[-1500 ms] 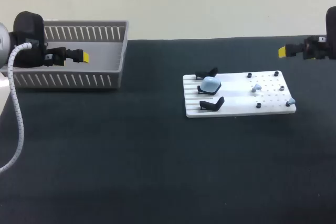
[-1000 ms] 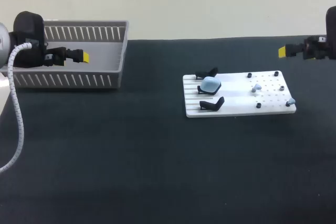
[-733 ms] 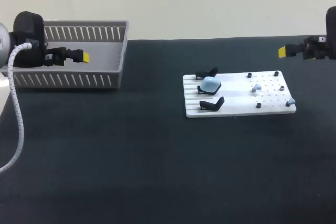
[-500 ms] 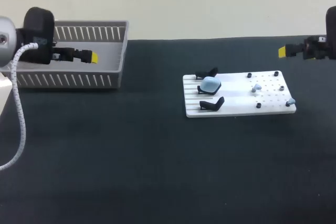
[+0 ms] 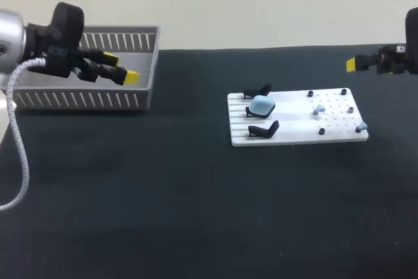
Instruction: Pick up each earbud case from the left stands, insert the matching earbuds, close the lid, and place the case in the box.
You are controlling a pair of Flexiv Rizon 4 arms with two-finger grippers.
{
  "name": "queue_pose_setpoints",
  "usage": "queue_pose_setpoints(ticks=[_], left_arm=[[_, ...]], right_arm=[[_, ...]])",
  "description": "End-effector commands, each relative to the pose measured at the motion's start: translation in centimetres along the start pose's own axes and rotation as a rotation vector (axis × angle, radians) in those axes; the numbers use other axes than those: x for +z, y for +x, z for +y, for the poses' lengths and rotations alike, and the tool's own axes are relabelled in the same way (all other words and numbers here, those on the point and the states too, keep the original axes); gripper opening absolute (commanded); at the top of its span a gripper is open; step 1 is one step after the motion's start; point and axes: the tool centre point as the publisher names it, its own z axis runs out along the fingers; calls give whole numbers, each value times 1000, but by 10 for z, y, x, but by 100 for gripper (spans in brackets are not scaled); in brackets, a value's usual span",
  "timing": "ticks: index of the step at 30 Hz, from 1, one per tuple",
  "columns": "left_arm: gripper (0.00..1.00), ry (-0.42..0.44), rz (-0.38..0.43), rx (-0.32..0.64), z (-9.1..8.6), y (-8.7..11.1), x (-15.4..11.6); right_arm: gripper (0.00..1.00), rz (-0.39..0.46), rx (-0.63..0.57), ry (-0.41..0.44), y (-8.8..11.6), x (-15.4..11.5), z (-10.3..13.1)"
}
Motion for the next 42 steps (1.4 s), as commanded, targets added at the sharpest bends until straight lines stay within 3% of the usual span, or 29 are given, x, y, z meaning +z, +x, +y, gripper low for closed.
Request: queue_pose_setpoints(ticks=[1, 7, 29, 34, 37, 42], left_arm=[[100, 185, -31, 123, -5, -2, 8], [100, 245, 11, 234, -14, -4, 24], [100, 246, 24, 241, -14, -4, 31], [100, 332, -41, 320, -17, -20, 61], [100, 398, -38, 384, -20, -27, 80], [100, 452, -34, 399, -20, -31, 107]], right_arm=[[100, 0, 0, 1, 0, 0, 0], [100, 0, 0, 1, 0, 0, 0], [100, 0, 0, 1, 0, 0, 0], [100, 0, 0, 1, 0, 0, 0], [100, 0, 0, 1, 0, 0, 0], [100, 0, 0, 1, 0, 0, 0]])
